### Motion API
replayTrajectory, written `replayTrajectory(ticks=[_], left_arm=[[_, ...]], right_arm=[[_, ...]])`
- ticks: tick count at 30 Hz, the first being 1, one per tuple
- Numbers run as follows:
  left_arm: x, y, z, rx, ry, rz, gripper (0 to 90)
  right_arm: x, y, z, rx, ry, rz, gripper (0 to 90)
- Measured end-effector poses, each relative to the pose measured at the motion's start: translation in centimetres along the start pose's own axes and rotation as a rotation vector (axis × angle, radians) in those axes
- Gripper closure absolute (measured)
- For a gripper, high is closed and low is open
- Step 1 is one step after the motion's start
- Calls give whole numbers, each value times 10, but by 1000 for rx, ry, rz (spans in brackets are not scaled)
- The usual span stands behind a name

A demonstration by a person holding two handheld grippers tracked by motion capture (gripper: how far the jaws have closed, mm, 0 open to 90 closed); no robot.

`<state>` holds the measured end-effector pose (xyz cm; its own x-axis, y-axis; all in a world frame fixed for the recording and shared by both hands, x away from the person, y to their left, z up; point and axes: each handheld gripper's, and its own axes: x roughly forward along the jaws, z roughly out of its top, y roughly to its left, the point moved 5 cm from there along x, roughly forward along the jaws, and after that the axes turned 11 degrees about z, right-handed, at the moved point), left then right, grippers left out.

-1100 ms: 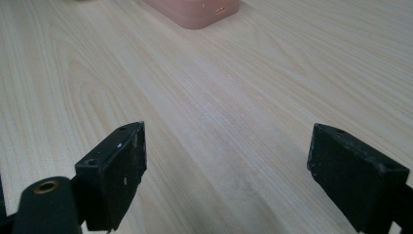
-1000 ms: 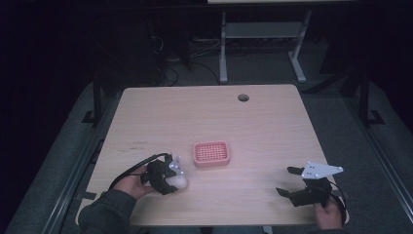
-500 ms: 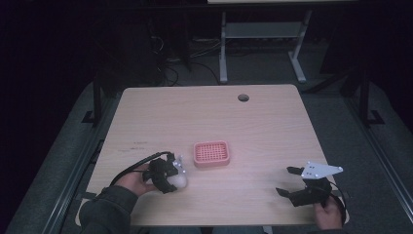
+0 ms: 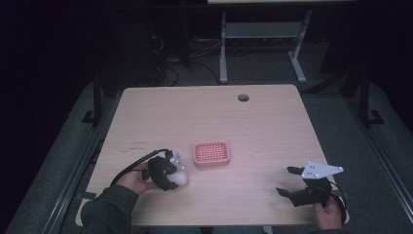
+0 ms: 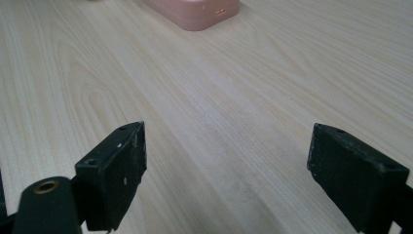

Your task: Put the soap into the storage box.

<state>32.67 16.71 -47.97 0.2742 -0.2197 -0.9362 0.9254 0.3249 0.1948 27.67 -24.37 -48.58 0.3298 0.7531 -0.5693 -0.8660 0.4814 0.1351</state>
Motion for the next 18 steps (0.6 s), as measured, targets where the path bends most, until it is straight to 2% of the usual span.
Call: replayTrajectory(ticks=[4, 8, 18], left_arm=[[-4, 2, 4, -21, -42, -2, 500], [-8, 6, 9, -26, -64, 8, 500], [-12, 14, 24, -15, -75, 22, 500]], right_arm=[[0, 0, 0, 0, -1, 0, 140], [0, 0, 0, -1, -1, 0, 141], [0, 0, 0, 0, -3, 2, 141]])
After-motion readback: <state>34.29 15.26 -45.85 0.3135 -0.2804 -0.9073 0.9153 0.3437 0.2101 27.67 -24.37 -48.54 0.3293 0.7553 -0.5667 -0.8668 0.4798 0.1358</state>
